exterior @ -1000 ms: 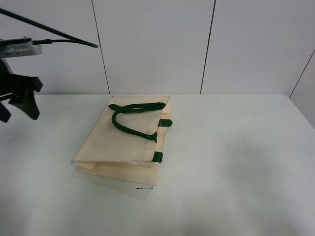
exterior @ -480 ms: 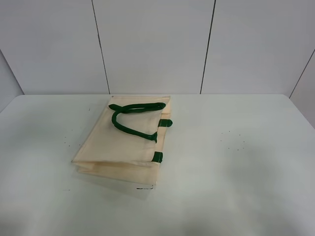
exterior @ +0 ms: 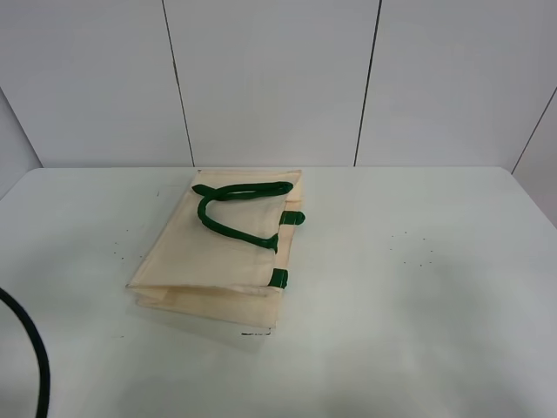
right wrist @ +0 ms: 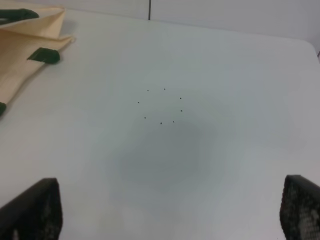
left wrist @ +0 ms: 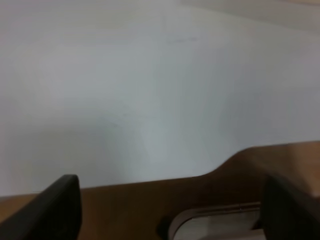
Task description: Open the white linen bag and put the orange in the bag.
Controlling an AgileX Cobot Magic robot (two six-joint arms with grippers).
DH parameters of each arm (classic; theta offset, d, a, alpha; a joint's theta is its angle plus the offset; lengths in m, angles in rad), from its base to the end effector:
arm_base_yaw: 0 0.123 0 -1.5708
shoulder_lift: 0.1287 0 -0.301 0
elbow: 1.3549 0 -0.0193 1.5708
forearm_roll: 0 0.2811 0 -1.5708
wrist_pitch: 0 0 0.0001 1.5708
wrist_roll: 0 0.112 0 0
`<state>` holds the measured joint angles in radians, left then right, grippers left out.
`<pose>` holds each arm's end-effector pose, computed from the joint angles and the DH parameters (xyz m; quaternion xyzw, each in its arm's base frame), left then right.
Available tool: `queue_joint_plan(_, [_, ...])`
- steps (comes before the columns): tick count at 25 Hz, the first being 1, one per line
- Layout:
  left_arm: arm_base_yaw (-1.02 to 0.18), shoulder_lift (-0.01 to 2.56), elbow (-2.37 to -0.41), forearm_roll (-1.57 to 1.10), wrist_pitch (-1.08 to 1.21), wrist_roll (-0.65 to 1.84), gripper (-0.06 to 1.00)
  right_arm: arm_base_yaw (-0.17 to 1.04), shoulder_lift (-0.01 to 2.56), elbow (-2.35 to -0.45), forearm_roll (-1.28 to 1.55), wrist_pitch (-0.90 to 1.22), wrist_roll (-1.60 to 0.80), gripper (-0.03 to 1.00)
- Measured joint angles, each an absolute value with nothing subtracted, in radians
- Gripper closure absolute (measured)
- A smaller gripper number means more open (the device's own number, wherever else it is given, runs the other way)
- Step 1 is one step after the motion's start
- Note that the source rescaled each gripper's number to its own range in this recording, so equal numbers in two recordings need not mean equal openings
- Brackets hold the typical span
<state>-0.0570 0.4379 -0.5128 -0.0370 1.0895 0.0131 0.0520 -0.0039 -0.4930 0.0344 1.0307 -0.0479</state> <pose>0.0871 -0.0087 0.2594 0.0303 0.9481 -0.0252 0.3156 0.0259 0.0047 0.2832 -0.0426 0.8449 0.0183 0.5328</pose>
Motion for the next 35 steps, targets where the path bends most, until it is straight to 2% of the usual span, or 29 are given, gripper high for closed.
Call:
queue_joint_plan(13, [-0.057, 0.428, -0.497, -0.048, 1.057, 0.041, 0.1, 0.052, -0.004, -0.493, 0.034, 1.031, -0.048, -0.03])
queue_joint_plan(20, [0.001, 0.413, -0.497, -0.05, 1.056, 0.044, 0.1, 0.052, -0.004, -0.493, 0.034, 1.031, -0.048, -0.03])
queue_joint_plan(35, [0.001, 0.005, -0.497, -0.051, 1.053, 0.045, 0.1, 0.052, -0.004, -0.493, 0.034, 1.031, -0.048, -0.03])
